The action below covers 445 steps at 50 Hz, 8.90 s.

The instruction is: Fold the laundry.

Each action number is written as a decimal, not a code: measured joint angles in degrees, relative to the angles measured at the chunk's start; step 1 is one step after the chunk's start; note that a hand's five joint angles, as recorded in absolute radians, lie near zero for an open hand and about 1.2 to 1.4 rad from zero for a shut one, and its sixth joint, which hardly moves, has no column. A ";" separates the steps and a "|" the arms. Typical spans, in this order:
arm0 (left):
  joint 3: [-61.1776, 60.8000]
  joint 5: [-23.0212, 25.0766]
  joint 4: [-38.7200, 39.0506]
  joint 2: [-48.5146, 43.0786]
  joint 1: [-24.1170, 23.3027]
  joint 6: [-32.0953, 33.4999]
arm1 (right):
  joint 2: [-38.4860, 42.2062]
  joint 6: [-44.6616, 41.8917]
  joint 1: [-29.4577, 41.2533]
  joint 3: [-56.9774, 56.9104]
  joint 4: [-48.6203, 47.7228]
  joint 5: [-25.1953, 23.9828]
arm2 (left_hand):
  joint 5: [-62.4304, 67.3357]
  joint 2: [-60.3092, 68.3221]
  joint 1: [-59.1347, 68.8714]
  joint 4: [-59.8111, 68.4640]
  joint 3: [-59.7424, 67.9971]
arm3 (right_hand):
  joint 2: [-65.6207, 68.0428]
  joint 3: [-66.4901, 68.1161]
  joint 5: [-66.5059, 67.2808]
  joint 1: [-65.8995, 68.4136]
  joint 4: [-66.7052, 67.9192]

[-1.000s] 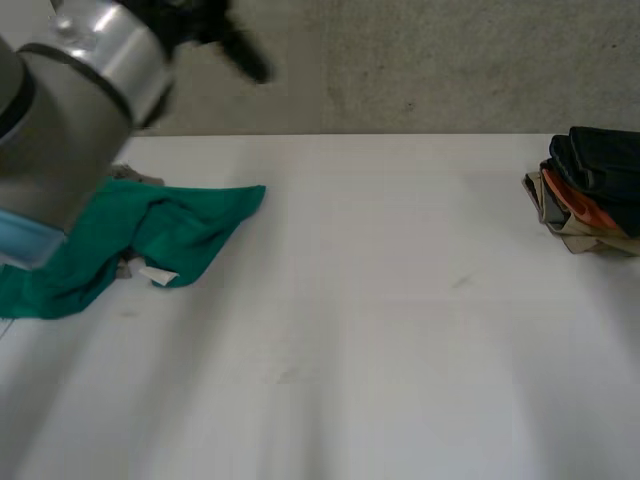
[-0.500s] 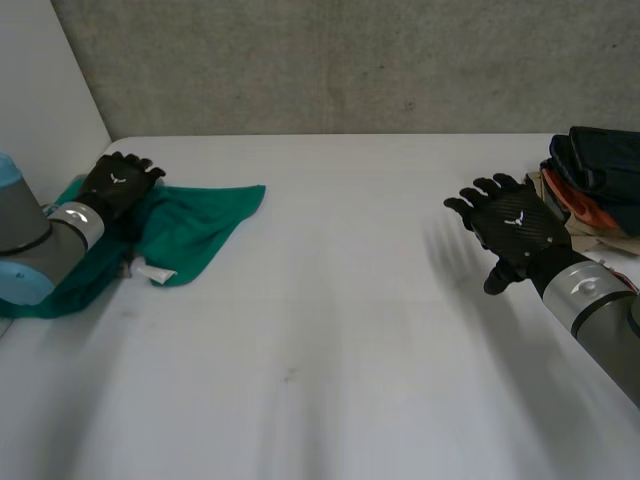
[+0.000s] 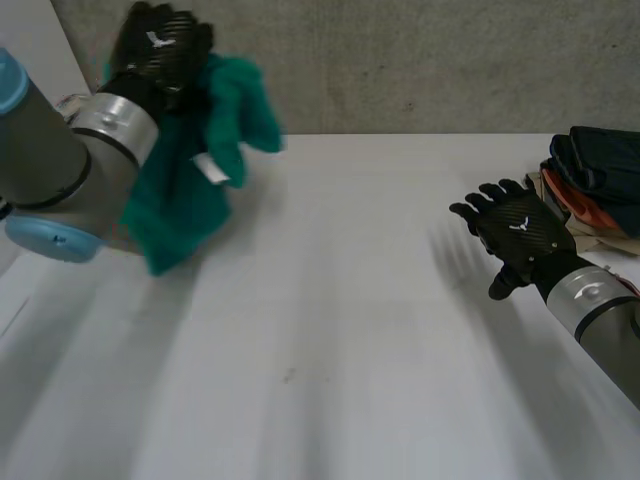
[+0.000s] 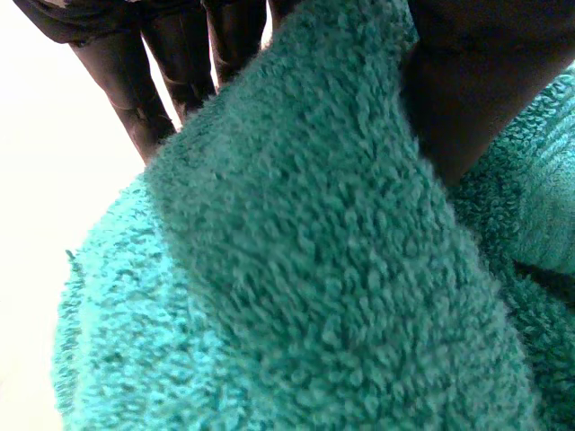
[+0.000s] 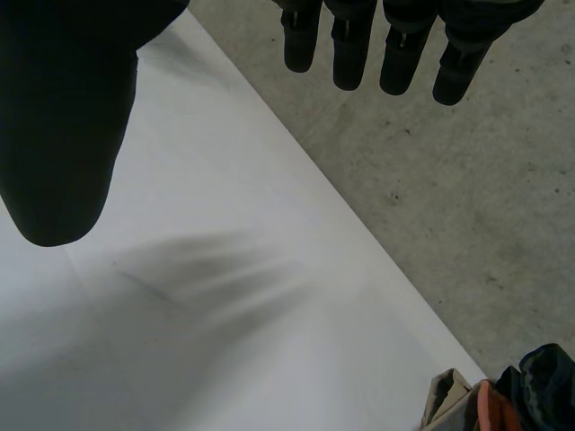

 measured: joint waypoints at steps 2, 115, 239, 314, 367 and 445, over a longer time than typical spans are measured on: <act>-1.80 0.08 -0.09 1.33 -3.22 -1.19 | -0.06 0.05 -0.02 0.10 0.12 0.01 | 0.52 0.11 0.00 0.02 0.39 | 0.00 0.00 0.01 0.00 0.00; -1.28 -15.78 10.28 -7.34 17.62 11.45 | -18.70 9.53 9.60 0.21 17.90 -3.50 | -8.73 -16.33 -10.89 -16.10 -13.99 | 53.96 55.76 51.24 47.49 56.48; -31.99 -18.66 -0.95 6.70 -17.77 1.93 | 13.12 -2.75 9.67 -15.17 16.97 3.97 | -47.73 -53.37 -46.78 -54.89 -52.23 | 55.15 56.17 54.68 51.60 56.55; -25.98 0.67 -10.29 8.28 3.56 -9.21 | 17.35 -4.07 -0.21 -38.37 46.25 2.25 | 4.71 0.96 5.72 0.07 1.74 | 12.74 13.27 11.93 12.06 12.24; -11.49 -3.09 -17.91 30.84 7.96 -8.20 | -13.56 -2.50 -12.37 -44.71 44.06 0.28 | 4.72 1.11 5.72 0.30 1.83 | 55.27 56.21 56.08 52.39 56.57; -48.98 -11.16 -26.95 24.84 2.55 21.78 | -6.85 -32.02 -6.46 -3.58 45.07 13.62 | 5.41 1.27 5.72 0.36 2.05 | 55.27 56.32 56.11 52.39 56.67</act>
